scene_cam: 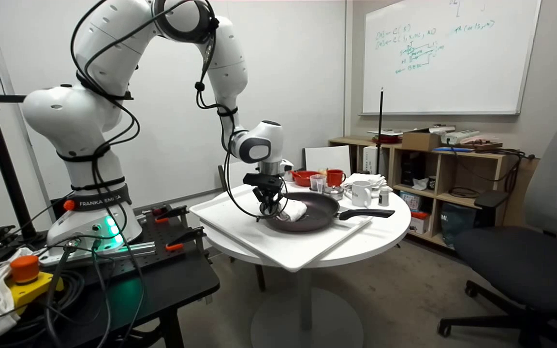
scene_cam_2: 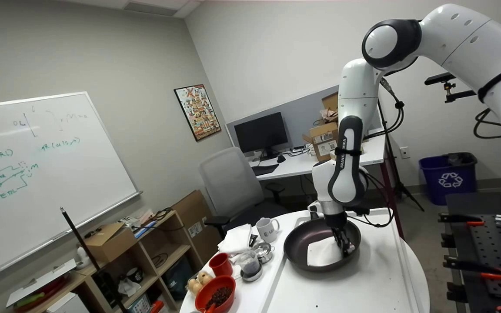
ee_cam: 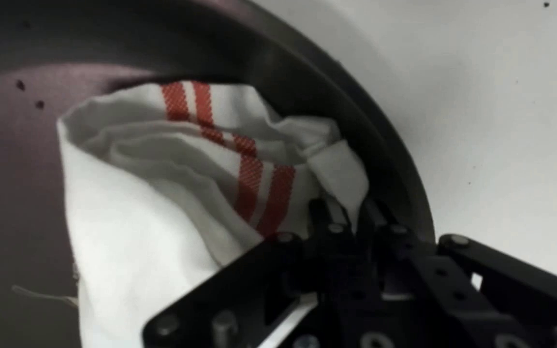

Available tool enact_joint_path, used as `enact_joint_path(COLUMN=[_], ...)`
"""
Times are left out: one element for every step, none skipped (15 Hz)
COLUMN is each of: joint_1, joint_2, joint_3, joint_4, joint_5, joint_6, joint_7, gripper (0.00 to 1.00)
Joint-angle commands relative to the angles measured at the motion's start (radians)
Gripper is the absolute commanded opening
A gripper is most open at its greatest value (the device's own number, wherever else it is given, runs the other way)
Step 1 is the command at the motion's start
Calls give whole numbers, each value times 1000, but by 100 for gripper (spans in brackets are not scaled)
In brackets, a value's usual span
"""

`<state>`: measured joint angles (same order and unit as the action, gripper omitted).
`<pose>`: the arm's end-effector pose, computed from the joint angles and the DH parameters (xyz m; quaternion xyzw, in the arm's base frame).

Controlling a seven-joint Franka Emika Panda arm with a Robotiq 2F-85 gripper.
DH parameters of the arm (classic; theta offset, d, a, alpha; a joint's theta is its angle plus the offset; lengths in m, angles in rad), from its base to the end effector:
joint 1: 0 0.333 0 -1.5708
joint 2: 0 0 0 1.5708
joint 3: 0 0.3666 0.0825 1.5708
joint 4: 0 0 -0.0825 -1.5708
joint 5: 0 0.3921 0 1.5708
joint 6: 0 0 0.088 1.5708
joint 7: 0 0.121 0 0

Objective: Pick up the napkin from the table and wipe the pan

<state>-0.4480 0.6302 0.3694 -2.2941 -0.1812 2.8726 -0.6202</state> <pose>0.5389 -0.0207 0.1146 -0.9440 -0.3192 -0.0312 0.0774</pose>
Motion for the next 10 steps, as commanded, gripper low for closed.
enact_joint_path(joint_1=[-53, -61, -67, -76, -81, -87, -91, -102, -110, -120], joint_2=[47, 57, 67, 76, 85, 92, 99, 105, 109, 110], joint_3=[64, 70, 72, 77, 74, 72, 68, 69, 69, 68], joint_4=[88, 114, 141, 165, 190, 214, 234, 255, 268, 278], joint_5=[93, 122, 151, 180, 207, 233, 255, 276, 294, 311], joint_6=[-58, -67, -75, -89, -96, -99, -99, -108, -109, -112], joint_7=[-114, -130, -140, -152, -157, -161, -163, -167, -167, -168], gripper=[3, 3, 3, 3, 3, 3, 3, 3, 3, 3])
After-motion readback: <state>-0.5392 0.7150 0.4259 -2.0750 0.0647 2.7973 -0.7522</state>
